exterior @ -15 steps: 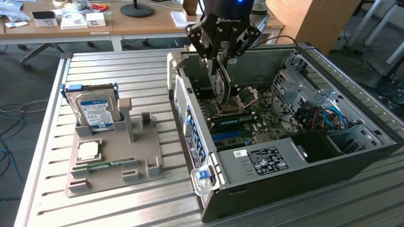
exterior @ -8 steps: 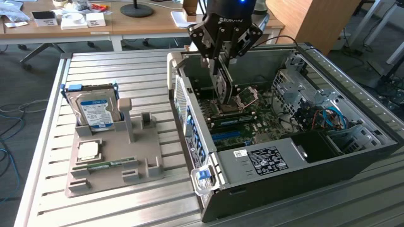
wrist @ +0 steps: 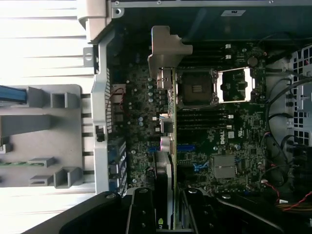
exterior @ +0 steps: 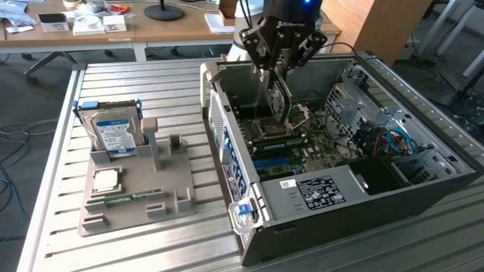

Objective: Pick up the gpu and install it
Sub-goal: 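Pick up the gpu and move the gpu toward the slot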

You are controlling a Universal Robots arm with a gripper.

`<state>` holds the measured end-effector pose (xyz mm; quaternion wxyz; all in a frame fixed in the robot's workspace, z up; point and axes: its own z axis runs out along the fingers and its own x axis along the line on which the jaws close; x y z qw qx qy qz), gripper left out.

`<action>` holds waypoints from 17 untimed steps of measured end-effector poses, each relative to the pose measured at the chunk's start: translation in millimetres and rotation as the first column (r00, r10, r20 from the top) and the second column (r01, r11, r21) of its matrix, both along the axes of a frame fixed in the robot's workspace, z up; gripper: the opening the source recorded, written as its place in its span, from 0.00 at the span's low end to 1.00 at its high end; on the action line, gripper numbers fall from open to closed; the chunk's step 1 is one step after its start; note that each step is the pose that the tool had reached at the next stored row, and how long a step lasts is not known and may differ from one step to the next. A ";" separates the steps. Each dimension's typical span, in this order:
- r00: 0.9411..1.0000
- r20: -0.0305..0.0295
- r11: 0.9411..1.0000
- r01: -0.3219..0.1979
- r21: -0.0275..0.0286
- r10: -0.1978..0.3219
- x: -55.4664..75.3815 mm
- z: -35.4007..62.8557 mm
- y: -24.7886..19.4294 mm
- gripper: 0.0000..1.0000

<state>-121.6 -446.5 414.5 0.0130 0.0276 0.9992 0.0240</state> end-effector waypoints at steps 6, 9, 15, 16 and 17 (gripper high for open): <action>1.000 0.000 1.000 0.000 0.000 0.000 18.5 0.0 0.0 0.27; 1.000 0.000 1.000 0.000 0.000 0.000 18.8 0.0 0.0 0.27; 1.000 0.000 1.000 0.000 0.000 0.000 23.8 -0.1 0.1 0.27; 1.000 0.000 1.000 0.000 0.000 0.000 26.2 -0.1 0.1 0.27; 1.000 0.000 1.000 0.000 0.000 0.000 28.7 -0.1 0.1 0.27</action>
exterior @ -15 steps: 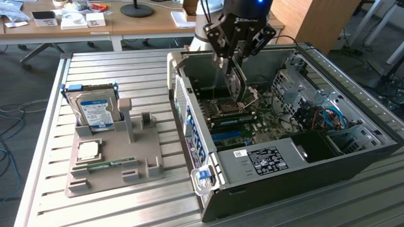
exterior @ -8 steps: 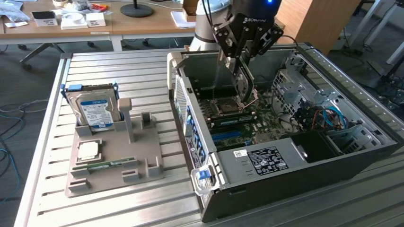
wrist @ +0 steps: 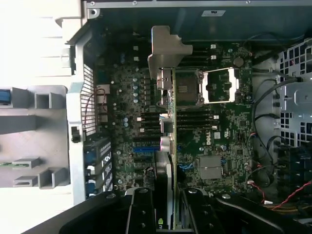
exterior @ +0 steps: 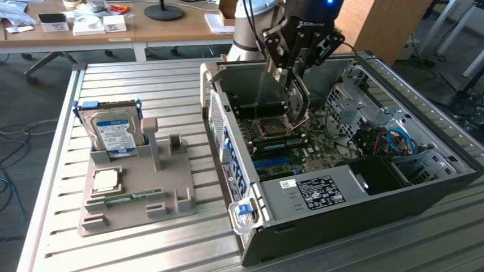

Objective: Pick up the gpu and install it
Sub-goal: 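Pick up the gpu and move the gpu toward the slot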

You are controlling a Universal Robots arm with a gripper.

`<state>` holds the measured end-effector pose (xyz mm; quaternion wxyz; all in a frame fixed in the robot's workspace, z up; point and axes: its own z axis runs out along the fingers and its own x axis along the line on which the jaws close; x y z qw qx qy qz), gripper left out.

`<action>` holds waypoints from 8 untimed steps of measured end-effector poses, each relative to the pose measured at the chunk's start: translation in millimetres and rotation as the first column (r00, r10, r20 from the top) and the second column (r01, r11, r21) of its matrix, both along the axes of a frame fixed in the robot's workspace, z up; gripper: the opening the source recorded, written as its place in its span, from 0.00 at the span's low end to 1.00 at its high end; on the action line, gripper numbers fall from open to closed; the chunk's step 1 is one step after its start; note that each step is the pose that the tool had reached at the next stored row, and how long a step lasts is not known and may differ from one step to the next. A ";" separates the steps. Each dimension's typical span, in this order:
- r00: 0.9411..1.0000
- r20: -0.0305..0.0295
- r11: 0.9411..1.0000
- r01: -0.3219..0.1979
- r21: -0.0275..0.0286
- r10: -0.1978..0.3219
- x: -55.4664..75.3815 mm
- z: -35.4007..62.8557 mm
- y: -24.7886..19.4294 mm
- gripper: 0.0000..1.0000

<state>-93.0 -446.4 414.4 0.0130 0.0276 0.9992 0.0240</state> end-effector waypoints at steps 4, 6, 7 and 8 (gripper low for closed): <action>1.000 0.000 1.000 0.000 0.000 0.000 10.4 -0.1 0.0 0.27; 1.000 0.000 1.000 0.000 0.000 0.000 14.3 -0.1 0.0 0.27; 1.000 0.000 1.000 0.000 0.000 0.000 16.1 -0.1 0.0 0.27; 1.000 0.000 1.000 0.000 0.000 0.000 17.6 -0.1 0.0 0.27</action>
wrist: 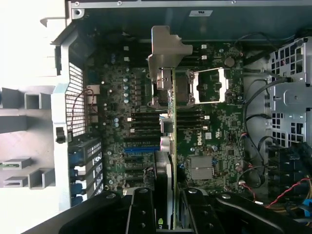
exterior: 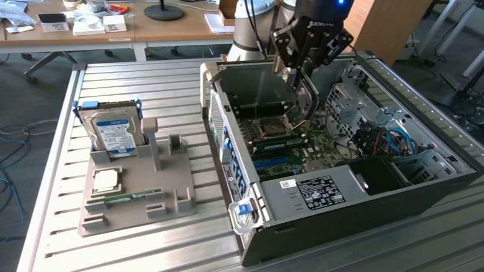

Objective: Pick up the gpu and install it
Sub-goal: 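Pick up the gpu and move the gpu toward the slot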

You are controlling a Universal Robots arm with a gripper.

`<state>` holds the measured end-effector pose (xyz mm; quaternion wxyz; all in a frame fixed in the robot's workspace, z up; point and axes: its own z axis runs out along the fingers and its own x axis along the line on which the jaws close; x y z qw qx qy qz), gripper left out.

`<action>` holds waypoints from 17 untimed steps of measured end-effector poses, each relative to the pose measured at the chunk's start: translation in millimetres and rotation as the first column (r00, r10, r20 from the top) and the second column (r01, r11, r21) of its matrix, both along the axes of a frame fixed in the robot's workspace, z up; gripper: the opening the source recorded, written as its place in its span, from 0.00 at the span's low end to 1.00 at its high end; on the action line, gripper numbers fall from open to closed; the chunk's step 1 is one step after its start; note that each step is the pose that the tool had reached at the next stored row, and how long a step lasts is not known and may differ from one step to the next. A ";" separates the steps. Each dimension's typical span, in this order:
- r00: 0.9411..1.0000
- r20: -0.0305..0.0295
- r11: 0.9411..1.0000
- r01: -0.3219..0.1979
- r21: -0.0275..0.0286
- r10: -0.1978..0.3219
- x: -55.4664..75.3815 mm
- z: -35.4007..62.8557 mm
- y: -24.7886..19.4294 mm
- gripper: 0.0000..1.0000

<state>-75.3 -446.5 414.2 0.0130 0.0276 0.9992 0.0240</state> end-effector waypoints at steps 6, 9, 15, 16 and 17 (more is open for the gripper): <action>1.000 0.000 1.000 0.000 0.000 0.000 1.1 0.0 0.0 0.27; 1.000 0.000 1.000 0.000 0.000 0.000 1.9 -0.1 0.0 0.27; 1.000 0.000 1.000 0.000 0.000 0.000 7.1 -0.1 0.0 0.27; 1.000 0.000 1.000 0.000 0.000 0.000 8.0 -0.1 0.0 0.27; 1.000 0.000 1.000 0.000 0.000 0.000 8.8 -0.2 0.0 0.27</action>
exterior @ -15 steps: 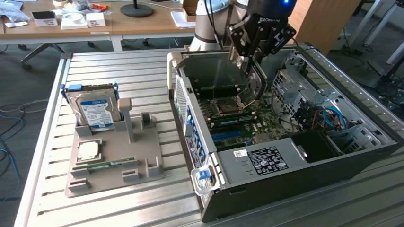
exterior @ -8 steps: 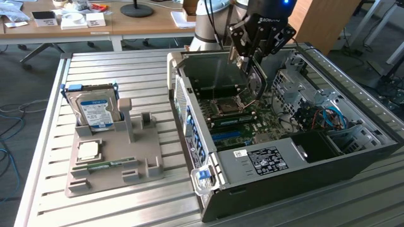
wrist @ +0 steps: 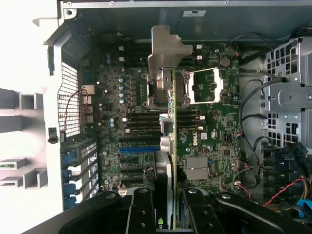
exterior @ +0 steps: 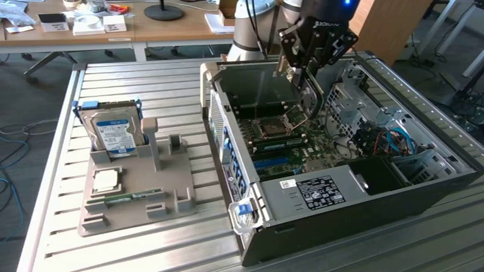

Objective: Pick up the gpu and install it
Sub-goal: 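Pick up the gpu and move the gpu toward the slot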

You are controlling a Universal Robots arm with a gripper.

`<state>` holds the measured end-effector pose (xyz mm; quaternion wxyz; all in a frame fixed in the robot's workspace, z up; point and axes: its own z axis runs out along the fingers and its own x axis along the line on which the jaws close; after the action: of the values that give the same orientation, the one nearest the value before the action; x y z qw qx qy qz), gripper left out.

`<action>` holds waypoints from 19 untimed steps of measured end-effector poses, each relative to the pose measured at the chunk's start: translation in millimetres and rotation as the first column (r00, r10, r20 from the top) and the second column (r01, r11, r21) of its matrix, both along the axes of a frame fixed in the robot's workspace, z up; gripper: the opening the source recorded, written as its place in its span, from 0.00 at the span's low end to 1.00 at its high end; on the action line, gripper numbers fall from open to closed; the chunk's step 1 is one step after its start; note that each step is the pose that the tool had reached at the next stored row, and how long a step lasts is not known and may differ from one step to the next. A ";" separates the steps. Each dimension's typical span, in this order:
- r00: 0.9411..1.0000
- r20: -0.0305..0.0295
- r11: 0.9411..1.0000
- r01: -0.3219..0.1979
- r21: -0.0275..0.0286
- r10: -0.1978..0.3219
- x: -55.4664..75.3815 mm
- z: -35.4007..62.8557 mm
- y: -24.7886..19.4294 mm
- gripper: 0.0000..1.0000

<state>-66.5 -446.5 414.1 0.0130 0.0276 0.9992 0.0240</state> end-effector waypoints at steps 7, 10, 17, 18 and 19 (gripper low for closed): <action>1.000 0.000 1.000 0.000 0.000 0.000 0.7 0.0 0.0 0.27; 1.000 0.000 1.000 0.000 0.000 0.000 3.5 -0.2 0.1 0.27; 1.000 0.000 1.000 0.000 0.000 0.000 16.6 -0.7 0.2 0.27; 1.000 0.000 1.000 0.000 0.000 0.000 18.1 -0.8 0.2 0.27; 1.000 0.000 1.000 0.000 0.000 0.000 19.6 -0.8 0.3 0.27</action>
<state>-46.9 -446.2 413.2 0.0130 0.0276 0.9992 0.0240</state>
